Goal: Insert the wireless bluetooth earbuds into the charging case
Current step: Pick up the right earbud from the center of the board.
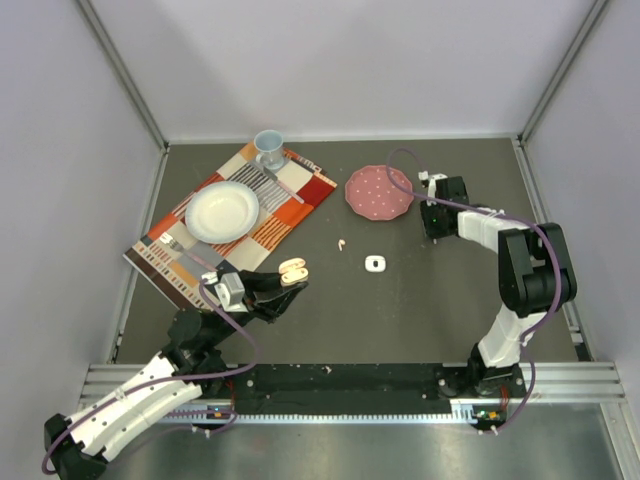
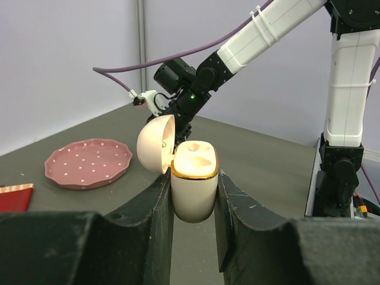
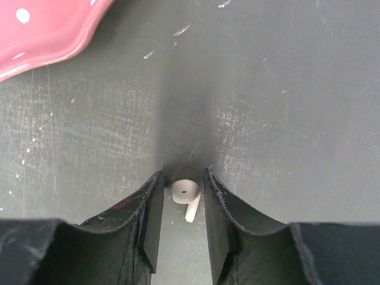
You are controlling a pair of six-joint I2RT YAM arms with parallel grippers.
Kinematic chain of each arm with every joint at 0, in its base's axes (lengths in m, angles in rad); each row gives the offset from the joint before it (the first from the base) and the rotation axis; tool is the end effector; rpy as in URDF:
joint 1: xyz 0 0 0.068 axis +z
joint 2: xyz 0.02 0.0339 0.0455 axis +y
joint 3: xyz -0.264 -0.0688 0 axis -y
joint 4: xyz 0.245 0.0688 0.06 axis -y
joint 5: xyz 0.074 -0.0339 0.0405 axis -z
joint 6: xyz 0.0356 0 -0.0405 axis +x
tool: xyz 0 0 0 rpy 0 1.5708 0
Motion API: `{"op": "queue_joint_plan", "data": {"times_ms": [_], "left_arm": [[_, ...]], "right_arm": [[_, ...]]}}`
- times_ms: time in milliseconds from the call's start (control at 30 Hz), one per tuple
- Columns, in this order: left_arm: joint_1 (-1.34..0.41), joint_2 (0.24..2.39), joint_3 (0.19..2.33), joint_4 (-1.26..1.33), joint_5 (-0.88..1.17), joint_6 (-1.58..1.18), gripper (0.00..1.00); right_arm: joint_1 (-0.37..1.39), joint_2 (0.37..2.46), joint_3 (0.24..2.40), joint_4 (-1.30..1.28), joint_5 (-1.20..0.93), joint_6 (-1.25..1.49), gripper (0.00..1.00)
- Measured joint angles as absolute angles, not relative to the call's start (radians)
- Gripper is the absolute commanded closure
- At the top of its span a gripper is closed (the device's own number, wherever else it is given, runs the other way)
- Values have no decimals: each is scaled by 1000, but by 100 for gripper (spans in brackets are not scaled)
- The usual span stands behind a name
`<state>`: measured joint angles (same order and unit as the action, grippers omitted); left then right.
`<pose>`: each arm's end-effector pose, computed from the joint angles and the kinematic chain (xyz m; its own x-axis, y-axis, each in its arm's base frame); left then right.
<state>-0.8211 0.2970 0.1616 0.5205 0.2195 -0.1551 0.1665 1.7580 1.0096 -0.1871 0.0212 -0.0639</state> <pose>0.0755 -0.0925 0.2580 0.1213 -0.3516 -0.9283 0.8812 0.4687 -0.0624 0.3497 0.0580 0.1619 -0.7824 -0.1962 -0.5911 -0.2037 0.9775 -0.0549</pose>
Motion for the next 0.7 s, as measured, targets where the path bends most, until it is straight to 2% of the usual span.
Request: {"op": "queue_joint_plan", "data": {"times_ms": [700], "left_arm": [[-821, 290, 167, 503, 220, -155, 100]], "right_arm": [[166, 1755, 1008, -191, 22, -69, 67]]}}
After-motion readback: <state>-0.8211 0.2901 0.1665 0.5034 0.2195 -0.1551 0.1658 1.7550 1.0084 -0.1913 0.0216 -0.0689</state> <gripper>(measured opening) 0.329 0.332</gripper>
